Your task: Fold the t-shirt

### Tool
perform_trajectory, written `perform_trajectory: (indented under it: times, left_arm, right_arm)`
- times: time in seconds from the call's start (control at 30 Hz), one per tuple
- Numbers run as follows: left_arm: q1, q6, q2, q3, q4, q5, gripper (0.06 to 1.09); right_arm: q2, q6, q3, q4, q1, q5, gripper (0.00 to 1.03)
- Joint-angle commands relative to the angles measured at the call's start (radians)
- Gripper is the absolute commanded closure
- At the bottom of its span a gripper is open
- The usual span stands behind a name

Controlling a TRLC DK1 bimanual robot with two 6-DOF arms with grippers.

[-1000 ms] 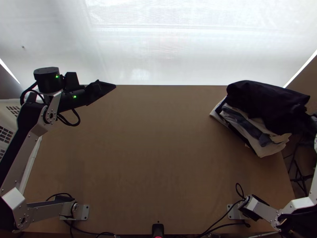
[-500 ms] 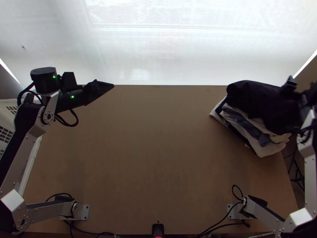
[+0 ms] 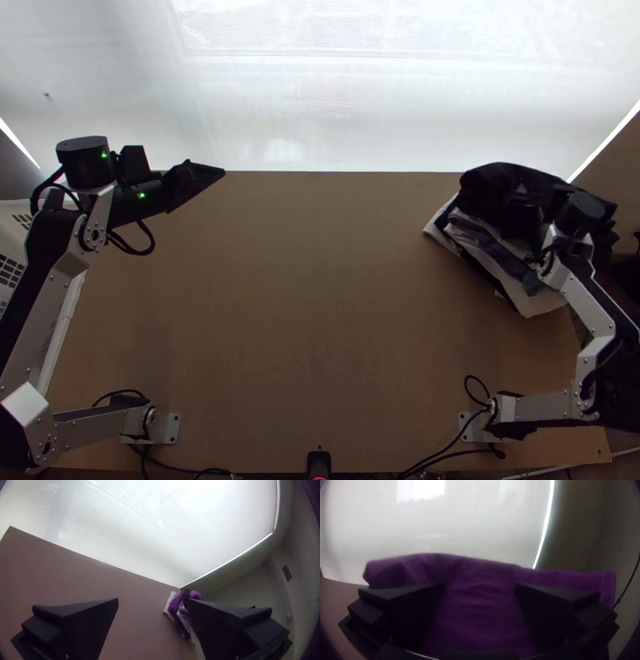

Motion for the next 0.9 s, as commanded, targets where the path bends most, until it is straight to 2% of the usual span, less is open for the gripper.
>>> perform_trajectory:
  times: [0.0,0.23,0.4,0.53,0.87]
  left_arm:
    - [0.007,0.000,0.020,0.010,0.006,0.000,0.10]
    - [-0.006,-0.016,0.057,0.055,0.012,0.000,0.10]
    - [-0.006,-0.016,0.068,0.064,0.012,-0.002,0.10]
    - [-0.008,-0.016,0.074,0.065,0.014,0.000,0.10]
    - [0.000,-0.020,0.074,0.085,0.009,-0.002,0.10]
  right_arm:
    - [0.069,-0.001,-0.168,0.083,-0.049,0.016,0.05]
    - [0.027,0.022,-0.240,0.106,-0.057,0.021,0.05]
    - [-0.174,0.045,-0.162,0.063,-0.042,0.024,0.05]
    - [-0.252,0.042,-0.094,0.043,-0.037,0.038,0.05]
    - [-0.147,0.052,-0.159,0.116,-0.150,0.067,0.05]
